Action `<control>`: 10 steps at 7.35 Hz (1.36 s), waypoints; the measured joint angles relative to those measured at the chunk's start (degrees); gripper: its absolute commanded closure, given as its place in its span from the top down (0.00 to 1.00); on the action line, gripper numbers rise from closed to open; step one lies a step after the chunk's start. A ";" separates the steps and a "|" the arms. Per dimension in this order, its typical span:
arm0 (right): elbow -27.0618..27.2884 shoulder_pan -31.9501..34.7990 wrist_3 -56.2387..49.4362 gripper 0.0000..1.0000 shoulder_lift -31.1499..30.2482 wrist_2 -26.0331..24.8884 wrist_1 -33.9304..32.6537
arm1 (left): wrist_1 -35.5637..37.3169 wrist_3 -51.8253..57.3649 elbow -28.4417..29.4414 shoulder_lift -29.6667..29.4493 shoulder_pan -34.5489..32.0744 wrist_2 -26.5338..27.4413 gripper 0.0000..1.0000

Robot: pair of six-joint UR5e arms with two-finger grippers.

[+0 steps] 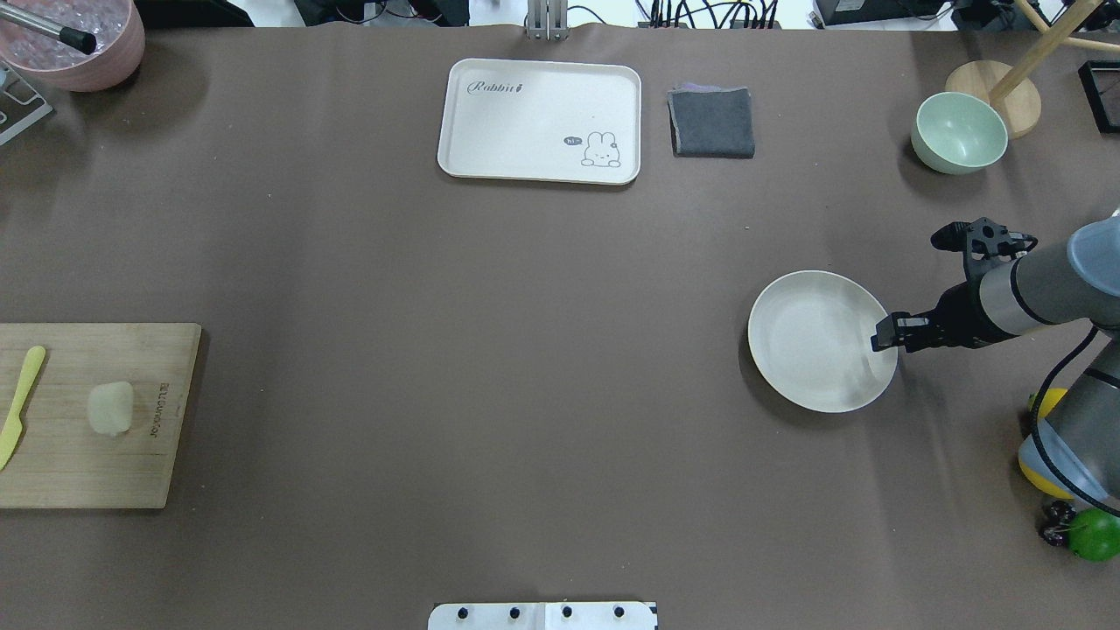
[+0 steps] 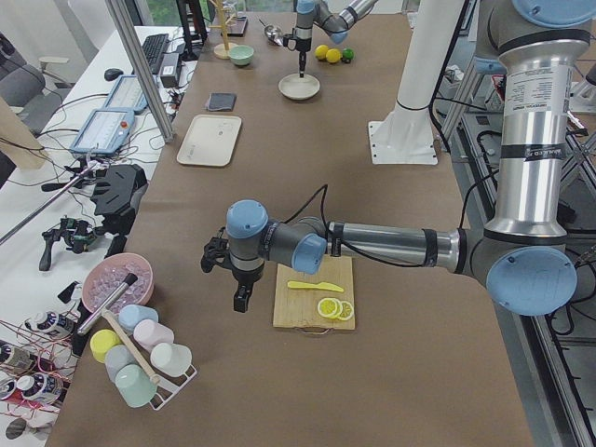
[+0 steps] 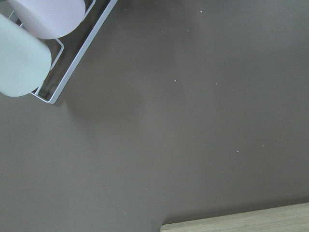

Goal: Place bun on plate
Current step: 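Drag the white plate centreward with the right gripper while left reaches the board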

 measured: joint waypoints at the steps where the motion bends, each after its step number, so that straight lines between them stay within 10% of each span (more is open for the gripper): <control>1: -0.46 -0.01 -0.02 0.00 0.22 -0.02 0.00 | 0.00 0.00 -0.01 0.00 0.00 0.00 0.98; 10: 0.82 4.07 4.10 0.00 6.47 5.97 -2.31 | -3.99 -10.13 -0.17 -0.16 2.70 -0.47 0.97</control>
